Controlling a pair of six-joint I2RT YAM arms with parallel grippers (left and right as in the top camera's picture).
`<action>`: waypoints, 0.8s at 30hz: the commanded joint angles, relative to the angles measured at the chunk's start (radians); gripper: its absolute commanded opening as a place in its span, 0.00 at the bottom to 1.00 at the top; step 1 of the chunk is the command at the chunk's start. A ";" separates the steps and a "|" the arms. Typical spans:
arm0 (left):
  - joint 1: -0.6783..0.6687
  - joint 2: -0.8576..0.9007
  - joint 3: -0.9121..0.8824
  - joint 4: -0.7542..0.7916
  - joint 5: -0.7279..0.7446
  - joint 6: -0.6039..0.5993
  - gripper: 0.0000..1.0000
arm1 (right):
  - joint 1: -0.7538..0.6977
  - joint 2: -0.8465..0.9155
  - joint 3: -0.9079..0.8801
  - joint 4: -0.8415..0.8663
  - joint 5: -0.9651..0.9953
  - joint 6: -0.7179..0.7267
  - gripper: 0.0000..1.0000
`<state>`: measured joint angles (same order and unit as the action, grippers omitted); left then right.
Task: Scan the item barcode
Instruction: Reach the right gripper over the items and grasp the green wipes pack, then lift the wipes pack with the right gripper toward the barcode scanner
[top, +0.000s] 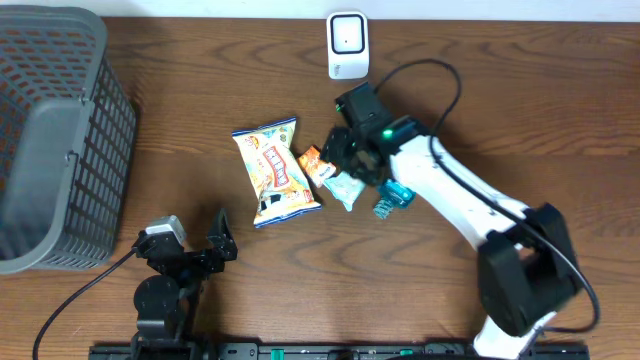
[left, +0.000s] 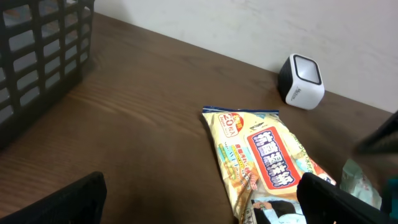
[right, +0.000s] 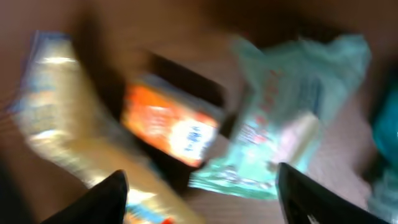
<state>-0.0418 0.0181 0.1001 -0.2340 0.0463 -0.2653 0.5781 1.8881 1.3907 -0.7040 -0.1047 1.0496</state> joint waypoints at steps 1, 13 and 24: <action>0.004 0.001 -0.026 -0.003 -0.013 0.005 0.98 | 0.035 0.018 0.024 -0.037 0.073 0.156 0.76; 0.004 0.001 -0.026 -0.003 -0.013 0.005 0.98 | 0.064 0.115 0.021 -0.075 0.133 0.237 0.65; 0.004 0.001 -0.026 -0.003 -0.013 0.005 0.98 | 0.061 0.153 0.024 -0.064 0.109 0.235 0.01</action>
<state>-0.0418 0.0181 0.1001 -0.2340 0.0460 -0.2653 0.6392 2.0472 1.4166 -0.7696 0.0151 1.2762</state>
